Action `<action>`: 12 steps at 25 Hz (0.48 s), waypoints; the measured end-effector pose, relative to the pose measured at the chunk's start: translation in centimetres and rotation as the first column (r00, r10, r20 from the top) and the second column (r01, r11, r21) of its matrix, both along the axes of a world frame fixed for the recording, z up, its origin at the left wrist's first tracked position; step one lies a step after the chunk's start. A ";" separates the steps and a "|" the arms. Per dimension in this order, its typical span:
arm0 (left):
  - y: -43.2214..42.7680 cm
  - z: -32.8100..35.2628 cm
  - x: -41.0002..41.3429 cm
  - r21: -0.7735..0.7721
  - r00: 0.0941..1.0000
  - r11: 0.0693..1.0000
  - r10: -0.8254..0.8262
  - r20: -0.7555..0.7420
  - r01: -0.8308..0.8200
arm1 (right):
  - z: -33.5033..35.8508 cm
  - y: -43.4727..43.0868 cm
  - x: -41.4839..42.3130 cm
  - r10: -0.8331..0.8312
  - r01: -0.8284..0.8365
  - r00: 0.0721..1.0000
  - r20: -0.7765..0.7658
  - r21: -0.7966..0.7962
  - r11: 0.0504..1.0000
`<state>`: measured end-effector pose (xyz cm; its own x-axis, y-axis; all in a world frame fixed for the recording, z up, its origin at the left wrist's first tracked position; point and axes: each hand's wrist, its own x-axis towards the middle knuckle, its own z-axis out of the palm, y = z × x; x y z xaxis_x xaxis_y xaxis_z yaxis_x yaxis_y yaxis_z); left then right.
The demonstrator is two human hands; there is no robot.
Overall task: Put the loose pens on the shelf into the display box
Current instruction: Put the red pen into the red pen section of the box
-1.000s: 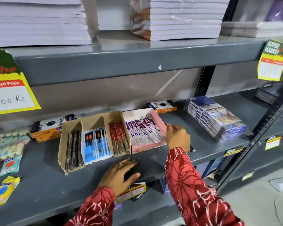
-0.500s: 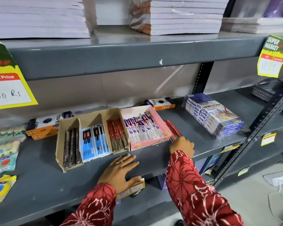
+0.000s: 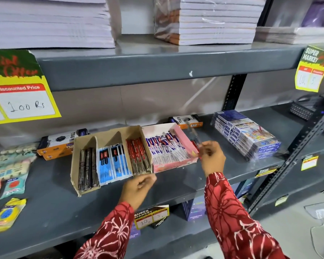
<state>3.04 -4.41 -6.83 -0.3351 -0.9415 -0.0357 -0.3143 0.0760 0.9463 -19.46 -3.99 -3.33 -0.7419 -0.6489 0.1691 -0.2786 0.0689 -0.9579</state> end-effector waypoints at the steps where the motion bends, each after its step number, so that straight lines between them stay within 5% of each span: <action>1: -0.1 1.2 -0.3 0.096 0.978 0.993 0.087 -0.190 -0.069 | 0.5 -0.1 0.5 0.198 -0.197 0.978 0.058 -0.034 0.980; 3: -1.1 3.6 -0.8 0.258 0.839 0.959 0.236 -0.491 -0.119 | 1.0 -0.6 1.9 0.470 -0.471 0.876 0.107 -0.017 0.882; 5: -2.2 5.6 -0.8 0.389 0.679 0.908 0.382 -0.627 -0.151 | 0.7 -1.2 3.2 0.590 -0.595 0.801 0.105 0.022 0.804; 12: -3.3 6.5 1.4 0.539 0.517 0.812 0.567 -0.641 -0.223 | 0.4 -2.2 5.2 0.763 -0.767 0.641 0.089 0.033 0.641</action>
